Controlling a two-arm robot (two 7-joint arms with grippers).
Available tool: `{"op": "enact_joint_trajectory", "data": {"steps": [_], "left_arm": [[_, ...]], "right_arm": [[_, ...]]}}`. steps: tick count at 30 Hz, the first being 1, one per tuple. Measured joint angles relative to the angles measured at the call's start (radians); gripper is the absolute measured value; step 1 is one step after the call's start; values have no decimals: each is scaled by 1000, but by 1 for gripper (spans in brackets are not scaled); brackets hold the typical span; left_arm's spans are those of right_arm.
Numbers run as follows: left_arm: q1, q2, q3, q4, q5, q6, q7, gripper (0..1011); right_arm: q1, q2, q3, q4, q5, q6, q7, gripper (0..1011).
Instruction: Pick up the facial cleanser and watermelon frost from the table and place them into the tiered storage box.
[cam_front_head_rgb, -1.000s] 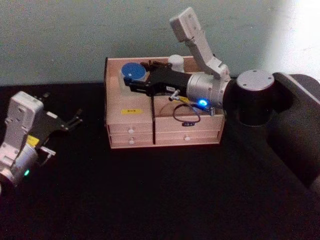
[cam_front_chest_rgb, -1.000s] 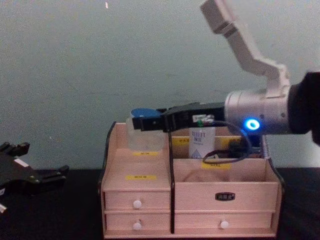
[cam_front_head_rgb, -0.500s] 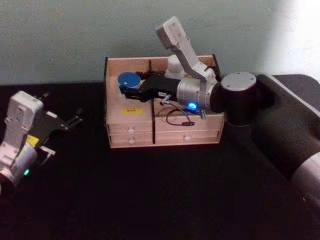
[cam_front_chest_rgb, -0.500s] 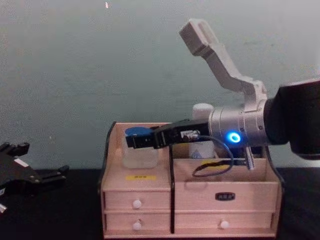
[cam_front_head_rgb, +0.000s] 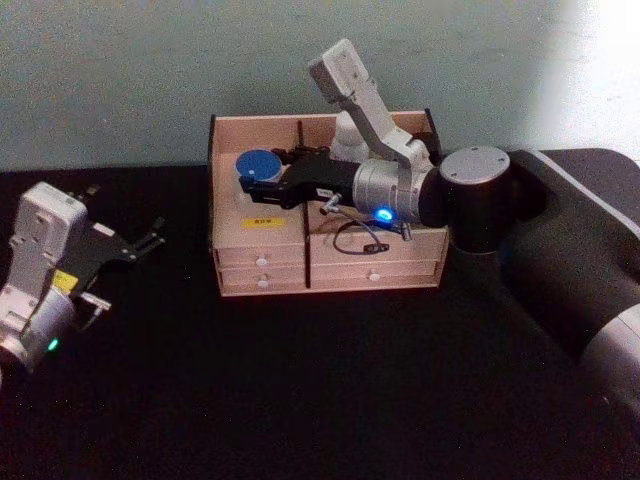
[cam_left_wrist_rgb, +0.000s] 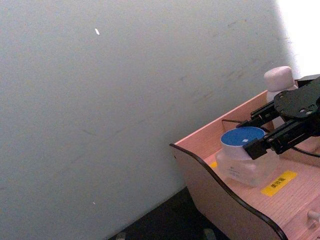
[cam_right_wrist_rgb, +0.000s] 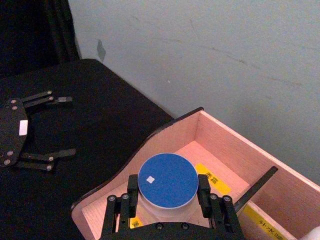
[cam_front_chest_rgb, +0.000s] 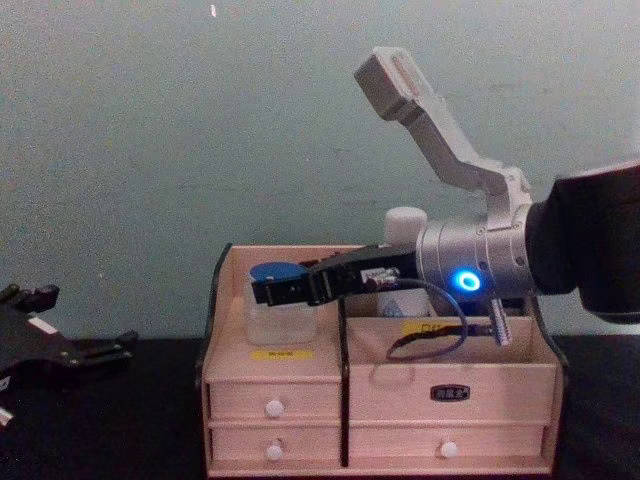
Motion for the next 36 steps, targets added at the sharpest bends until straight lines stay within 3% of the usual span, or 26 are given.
{"op": "enact_joint_trajectory", "data": {"steps": [6,16,28,36], "left_arm": [[0,0,0,0,0,0,0,1001],[0,0,0,0,0,0,0,1001],[0,0,0,0,0,0,0,1001],[0,0,0,0,0,0,0,1001]], "right_arm": [[0,0,1,0,1,0,0,737],[-1,0,1,1,3,1,1,1002],[-7,3,6,-11,6,2,5,1000],[-57,41,48,-141,43,-1,14,1000]]}}
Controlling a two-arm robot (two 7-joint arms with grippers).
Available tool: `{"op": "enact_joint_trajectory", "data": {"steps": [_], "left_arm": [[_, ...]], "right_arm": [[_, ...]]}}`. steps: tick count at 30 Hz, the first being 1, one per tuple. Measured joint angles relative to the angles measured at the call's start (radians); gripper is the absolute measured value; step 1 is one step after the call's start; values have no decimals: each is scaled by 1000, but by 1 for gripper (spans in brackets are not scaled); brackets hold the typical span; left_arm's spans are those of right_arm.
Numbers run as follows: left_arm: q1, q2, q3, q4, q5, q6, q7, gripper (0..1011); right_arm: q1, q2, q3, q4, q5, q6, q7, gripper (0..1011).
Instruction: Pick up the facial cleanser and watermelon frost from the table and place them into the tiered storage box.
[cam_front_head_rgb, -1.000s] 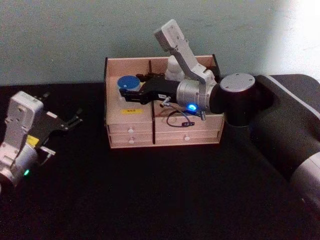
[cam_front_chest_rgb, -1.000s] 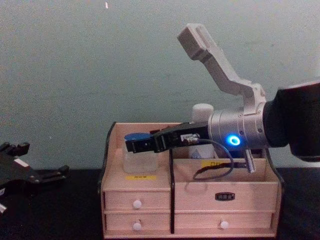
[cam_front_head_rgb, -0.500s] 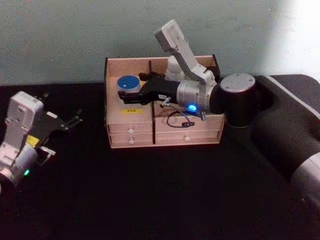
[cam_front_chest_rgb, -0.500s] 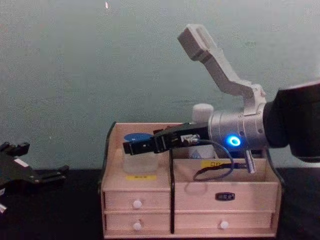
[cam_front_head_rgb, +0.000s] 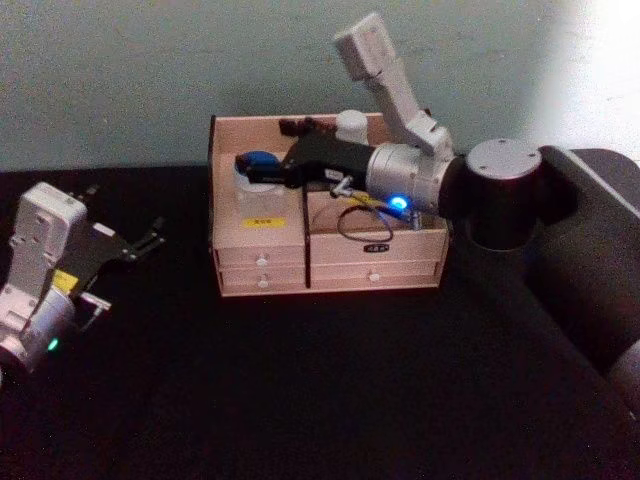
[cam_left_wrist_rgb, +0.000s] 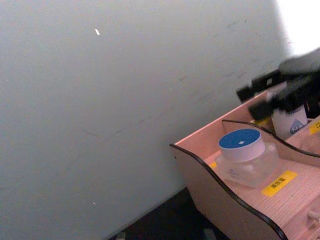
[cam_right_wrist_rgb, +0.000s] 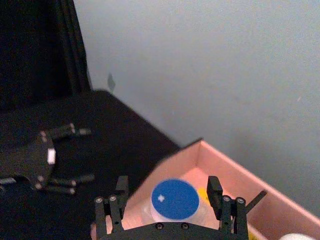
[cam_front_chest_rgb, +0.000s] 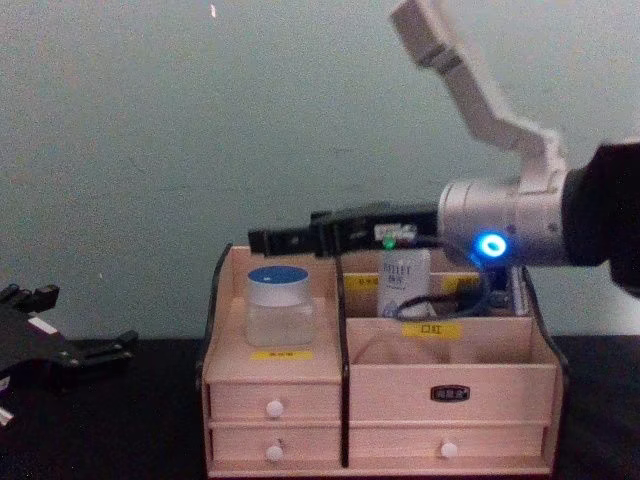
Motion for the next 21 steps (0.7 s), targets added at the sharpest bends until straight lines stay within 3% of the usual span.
{"op": "enact_joint_trajectory", "data": {"steps": [9,13,21], "left_arm": [[0,0,0,0,0,0,0,1001],[0,0,0,0,0,0,0,1001],[0,0,0,0,0,0,0,1001]], "right_arm": [[-80,73,66,-187,72,-32,-13,1000],[-121,111,100,-261,86,-54,-62,1000],[-208,164,182,-327,81,-84,-186,1000]]}}
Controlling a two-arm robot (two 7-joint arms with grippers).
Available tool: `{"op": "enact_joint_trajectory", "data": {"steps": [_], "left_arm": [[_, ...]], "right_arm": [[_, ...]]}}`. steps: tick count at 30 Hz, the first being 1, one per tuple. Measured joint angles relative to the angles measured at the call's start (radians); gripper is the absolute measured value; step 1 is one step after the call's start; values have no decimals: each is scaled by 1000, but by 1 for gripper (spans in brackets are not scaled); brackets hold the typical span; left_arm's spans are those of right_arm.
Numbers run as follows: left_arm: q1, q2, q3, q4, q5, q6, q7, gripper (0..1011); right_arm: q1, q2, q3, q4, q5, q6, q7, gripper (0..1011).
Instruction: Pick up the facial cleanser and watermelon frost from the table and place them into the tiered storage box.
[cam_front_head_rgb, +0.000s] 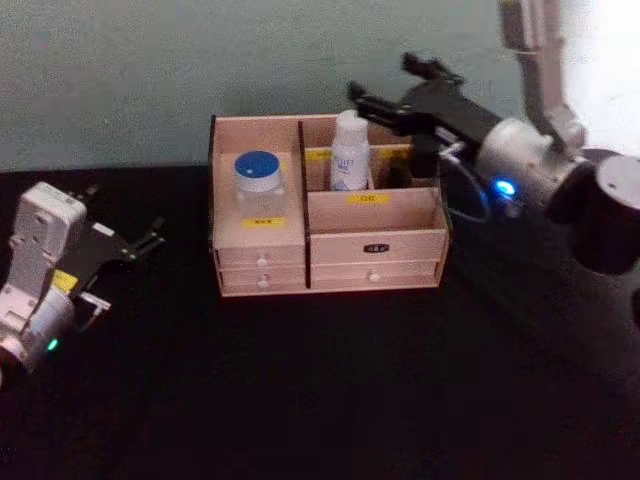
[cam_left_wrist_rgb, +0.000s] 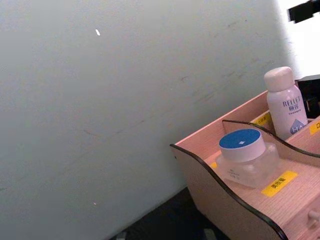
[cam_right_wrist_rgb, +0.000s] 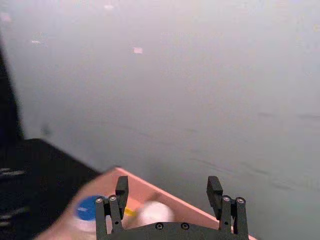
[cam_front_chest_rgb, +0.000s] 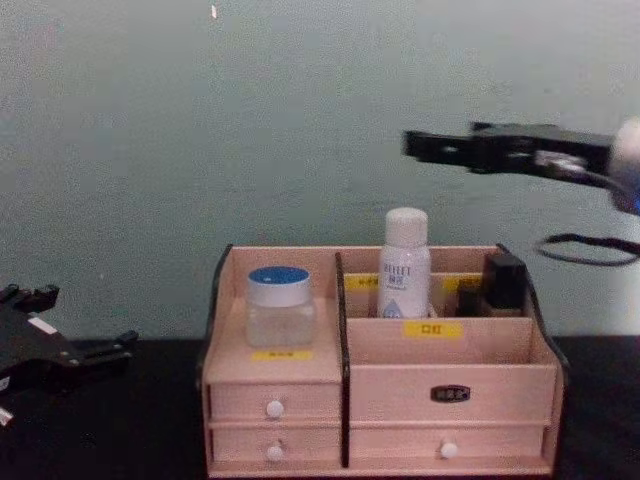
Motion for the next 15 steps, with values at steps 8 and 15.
{"op": "enact_joint_trajectory", "data": {"steps": [8,15], "left_arm": [[0,0,0,0,0,0,0,1001],[0,0,0,0,0,0,0,1001]], "right_arm": [[-105,30,90,-37,-30,-47,-107,1000],[-207,30,141,-47,-80,-124,-186,1000]]}}
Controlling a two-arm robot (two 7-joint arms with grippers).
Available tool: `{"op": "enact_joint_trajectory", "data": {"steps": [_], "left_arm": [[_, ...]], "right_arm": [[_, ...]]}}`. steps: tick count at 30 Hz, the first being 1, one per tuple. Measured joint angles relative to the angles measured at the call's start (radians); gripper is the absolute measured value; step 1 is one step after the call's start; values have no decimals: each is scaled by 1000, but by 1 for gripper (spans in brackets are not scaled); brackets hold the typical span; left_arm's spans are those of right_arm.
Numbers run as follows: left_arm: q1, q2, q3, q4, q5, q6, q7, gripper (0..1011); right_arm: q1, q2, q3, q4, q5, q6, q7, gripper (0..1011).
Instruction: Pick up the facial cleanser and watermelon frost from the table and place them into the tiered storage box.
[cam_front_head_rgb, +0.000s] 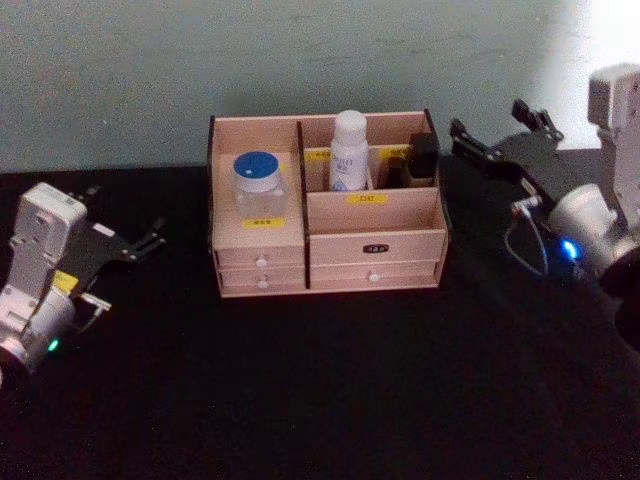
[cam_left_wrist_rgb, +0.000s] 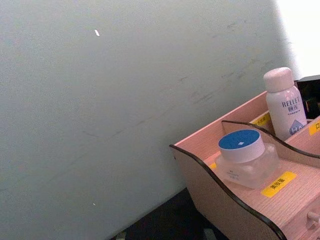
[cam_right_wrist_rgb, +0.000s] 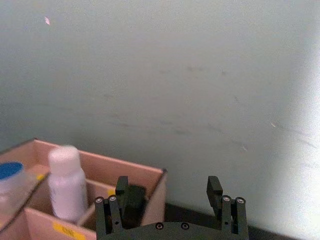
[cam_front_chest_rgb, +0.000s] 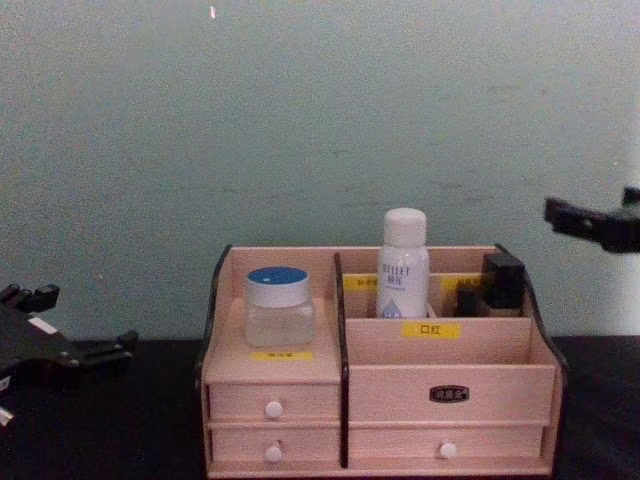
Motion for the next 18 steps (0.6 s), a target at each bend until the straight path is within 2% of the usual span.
{"op": "enact_joint_trajectory", "data": {"steps": [2,10,18], "left_arm": [[0,0,0,0,0,0,0,1001],[0,0,0,0,0,0,0,1001],[0,0,0,0,0,0,0,1001]], "right_arm": [[-38,-9,14,6,-19,-35,-26,1000],[-96,-39,36,41,-59,-97,-72,1000],[-110,-63,46,84,-86,-91,-86,1000]]}}
